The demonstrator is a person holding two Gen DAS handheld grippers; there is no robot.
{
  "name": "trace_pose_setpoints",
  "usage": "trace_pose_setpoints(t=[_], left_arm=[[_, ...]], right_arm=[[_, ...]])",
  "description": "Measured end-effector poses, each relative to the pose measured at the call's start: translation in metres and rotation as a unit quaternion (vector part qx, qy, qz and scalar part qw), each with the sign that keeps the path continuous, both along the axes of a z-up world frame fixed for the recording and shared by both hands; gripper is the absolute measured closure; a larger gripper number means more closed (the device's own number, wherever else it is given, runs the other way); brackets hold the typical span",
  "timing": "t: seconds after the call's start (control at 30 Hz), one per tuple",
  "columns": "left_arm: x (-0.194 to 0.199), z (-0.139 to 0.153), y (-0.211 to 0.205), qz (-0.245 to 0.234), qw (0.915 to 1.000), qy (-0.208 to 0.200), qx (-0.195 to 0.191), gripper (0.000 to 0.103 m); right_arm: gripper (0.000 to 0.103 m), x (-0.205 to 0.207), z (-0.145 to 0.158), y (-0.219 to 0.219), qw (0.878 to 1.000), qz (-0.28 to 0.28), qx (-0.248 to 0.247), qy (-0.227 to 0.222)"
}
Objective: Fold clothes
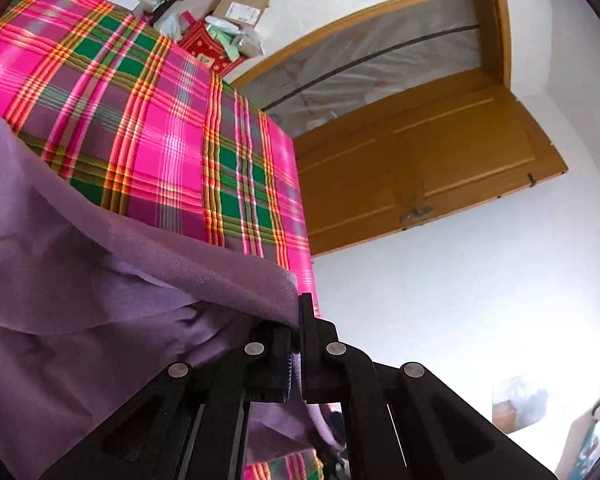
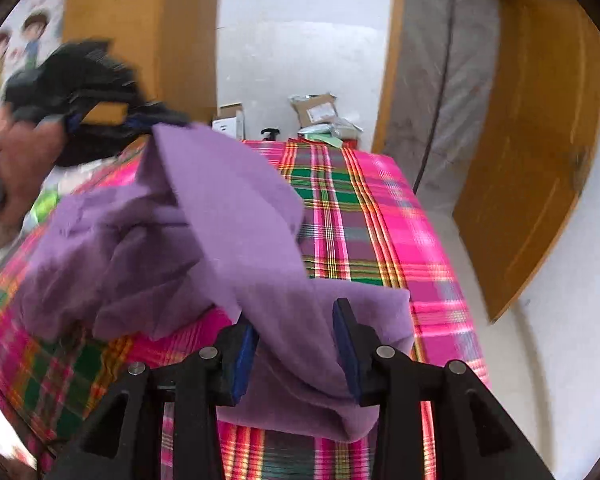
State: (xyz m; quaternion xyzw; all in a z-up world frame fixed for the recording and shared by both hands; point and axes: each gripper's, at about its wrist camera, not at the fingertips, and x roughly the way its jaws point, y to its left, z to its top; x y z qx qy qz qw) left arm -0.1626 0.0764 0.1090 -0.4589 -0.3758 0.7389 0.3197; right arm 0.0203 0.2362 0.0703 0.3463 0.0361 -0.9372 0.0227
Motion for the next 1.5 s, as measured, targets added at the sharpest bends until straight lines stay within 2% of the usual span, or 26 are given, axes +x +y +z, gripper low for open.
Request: trace_pose_setpoints(t=[0.13,0.27,0.37,0.53,0.67,0.93,1.07,1.37,1.5], left_arm=[[0.014,0.012,-0.017,0.005,0.9999,0.015,0.003,0.100],[0.026,0.015,-0.025,0.009,0.9997,0.021,0.003,0.100],[0.033,0.018,-0.033,0.016,0.9996,0.024,0.005,0.100],[0.044,0.025,-0.047,0.016,0.9990,0.038,0.020,0.100],[0.057,0.024,-0.060,0.018,0.9988,0.041,0.022,0.100],[0.072,-0.008,-0.083,0.033,0.9994,0.004,0.012,0.100],[0.079,-0.016,-0.099,0.046,0.9988,-0.004,0.014,0.100],[0.092,-0.018,-0.121,0.059,0.9979,-0.003,0.026,0.100],[0.094,-0.020,-0.127,0.064,0.9976,-0.009,0.024,0.100]], right_arm=[[0.068,0.001,0.007,0.013,0.999,-0.024,-0.036,0.004],[0.092,0.011,0.020,0.014,0.997,-0.019,-0.066,0.025],[0.094,0.018,0.031,0.012,0.996,-0.017,-0.081,0.042],[0.094,0.038,0.060,0.000,0.994,-0.011,-0.062,0.093],[0.094,0.052,0.052,-0.022,0.997,0.026,-0.020,0.068],[0.092,0.054,0.001,-0.048,0.996,0.061,-0.052,-0.037],[0.091,0.058,0.001,-0.049,0.994,0.066,-0.073,-0.038],[0.090,0.063,0.010,-0.050,0.995,0.046,-0.083,-0.028],[0.090,0.063,0.010,-0.042,0.996,0.017,-0.087,-0.025]])
